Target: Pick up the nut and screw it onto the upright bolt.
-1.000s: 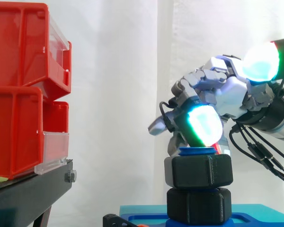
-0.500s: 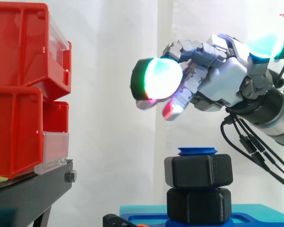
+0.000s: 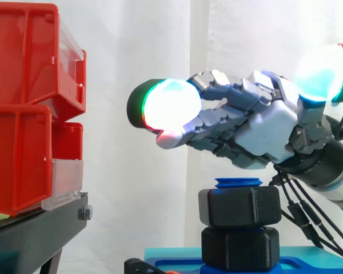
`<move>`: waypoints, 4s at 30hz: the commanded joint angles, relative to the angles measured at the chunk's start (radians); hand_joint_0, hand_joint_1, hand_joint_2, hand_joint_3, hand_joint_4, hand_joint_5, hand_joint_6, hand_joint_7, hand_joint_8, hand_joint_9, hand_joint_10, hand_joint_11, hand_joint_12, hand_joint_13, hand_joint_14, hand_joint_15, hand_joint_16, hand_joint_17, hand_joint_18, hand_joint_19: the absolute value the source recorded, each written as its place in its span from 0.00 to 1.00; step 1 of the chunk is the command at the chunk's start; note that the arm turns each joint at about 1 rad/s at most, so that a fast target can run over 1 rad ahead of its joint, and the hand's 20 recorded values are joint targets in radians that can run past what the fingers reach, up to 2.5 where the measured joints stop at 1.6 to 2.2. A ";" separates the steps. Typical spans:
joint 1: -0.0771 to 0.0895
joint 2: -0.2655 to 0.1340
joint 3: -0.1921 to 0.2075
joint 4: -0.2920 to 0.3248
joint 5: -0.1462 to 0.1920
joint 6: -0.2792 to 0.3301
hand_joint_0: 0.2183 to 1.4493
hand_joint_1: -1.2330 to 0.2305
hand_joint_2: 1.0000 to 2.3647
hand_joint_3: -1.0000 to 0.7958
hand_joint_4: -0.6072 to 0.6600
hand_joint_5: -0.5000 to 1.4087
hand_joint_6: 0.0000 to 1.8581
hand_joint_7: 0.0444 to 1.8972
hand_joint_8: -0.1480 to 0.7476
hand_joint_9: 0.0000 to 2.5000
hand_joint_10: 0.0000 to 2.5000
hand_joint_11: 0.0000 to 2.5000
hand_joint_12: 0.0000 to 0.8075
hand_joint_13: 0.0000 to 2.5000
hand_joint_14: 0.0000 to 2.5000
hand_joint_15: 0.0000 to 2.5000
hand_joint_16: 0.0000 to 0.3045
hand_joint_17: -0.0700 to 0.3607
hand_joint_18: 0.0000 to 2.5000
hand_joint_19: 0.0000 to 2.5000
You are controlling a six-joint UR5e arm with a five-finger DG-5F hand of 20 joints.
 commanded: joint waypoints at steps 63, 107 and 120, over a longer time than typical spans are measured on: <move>-0.045 -0.044 -0.012 0.020 -0.071 -0.018 0.19 0.69 0.00 0.28 0.66 0.22 0.27 0.63 0.46 0.19 0.00 0.00 0.34 0.11 0.00 0.00 0.09 0.31 0.00 0.00; -0.105 -0.044 -0.046 0.078 -0.138 -0.022 0.22 0.66 0.00 0.28 0.60 0.29 0.30 0.68 0.35 0.44 0.00 0.00 0.23 0.26 0.00 0.00 0.04 0.23 0.12 0.00; -0.110 -0.043 0.020 0.095 -0.181 0.004 0.20 0.69 0.00 0.28 0.68 0.24 0.27 0.59 0.44 0.37 0.00 0.00 0.28 0.22 0.00 0.00 0.06 0.26 0.08 0.00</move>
